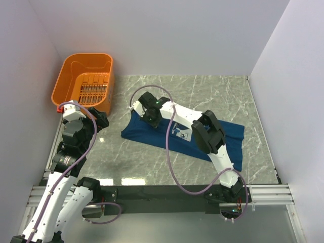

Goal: Fold and stack the t-shirts
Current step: Fold the tshirt

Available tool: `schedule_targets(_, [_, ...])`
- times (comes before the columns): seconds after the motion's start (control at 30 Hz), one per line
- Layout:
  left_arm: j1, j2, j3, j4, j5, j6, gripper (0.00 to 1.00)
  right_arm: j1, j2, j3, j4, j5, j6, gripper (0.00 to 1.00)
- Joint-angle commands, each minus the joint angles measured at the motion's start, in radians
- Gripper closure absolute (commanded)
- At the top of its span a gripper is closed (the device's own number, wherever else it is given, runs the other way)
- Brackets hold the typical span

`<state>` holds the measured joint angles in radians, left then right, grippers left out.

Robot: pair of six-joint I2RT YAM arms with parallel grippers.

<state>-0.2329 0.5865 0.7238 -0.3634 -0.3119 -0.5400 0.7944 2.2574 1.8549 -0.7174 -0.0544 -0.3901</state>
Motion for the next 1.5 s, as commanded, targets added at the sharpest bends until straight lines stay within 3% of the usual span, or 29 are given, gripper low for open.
schedule_targets(0.0, [0.003,-0.001,-0.001,0.035,0.013,-0.008,0.06,-0.037,-0.145,-0.019,0.027,-0.016,0.004,0.95])
schedule_targets(0.37, [0.003,0.004,-0.004,0.038,0.019,-0.009,0.06,-0.158,-0.232,-0.111,0.059,-0.058,0.023,0.97])
schedule_targets(0.87, [0.003,0.013,-0.004,0.04,0.027,-0.008,0.06,-0.28,-0.229,-0.158,0.07,-0.082,0.06,0.95])
schedule_targets(1.47, [0.003,0.065,-0.009,0.06,0.098,-0.002,0.07,-0.348,-0.312,-0.26,0.09,-0.068,0.117,0.81])
